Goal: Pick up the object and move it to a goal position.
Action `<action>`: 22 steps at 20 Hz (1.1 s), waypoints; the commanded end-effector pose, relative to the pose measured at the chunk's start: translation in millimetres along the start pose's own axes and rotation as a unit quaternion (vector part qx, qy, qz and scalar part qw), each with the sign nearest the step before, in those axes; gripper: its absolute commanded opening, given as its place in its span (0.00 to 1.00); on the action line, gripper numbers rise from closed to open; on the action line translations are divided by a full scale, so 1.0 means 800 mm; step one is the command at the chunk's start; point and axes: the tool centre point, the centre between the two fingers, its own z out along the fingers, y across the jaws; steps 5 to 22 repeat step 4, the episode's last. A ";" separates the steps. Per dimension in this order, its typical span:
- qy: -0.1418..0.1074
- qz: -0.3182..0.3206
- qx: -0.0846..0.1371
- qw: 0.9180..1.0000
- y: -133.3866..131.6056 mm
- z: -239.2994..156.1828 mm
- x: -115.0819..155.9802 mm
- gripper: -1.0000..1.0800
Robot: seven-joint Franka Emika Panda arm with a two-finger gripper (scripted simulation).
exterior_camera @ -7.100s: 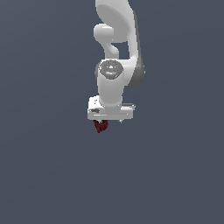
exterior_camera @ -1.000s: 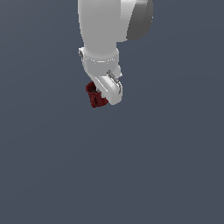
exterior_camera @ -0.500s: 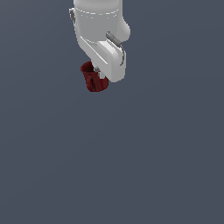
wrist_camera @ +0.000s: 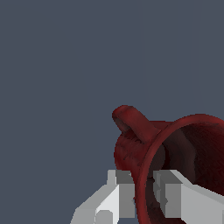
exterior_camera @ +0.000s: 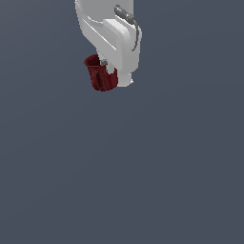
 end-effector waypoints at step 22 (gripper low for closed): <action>0.001 0.000 0.001 1.000 0.000 -0.009 0.001 0.00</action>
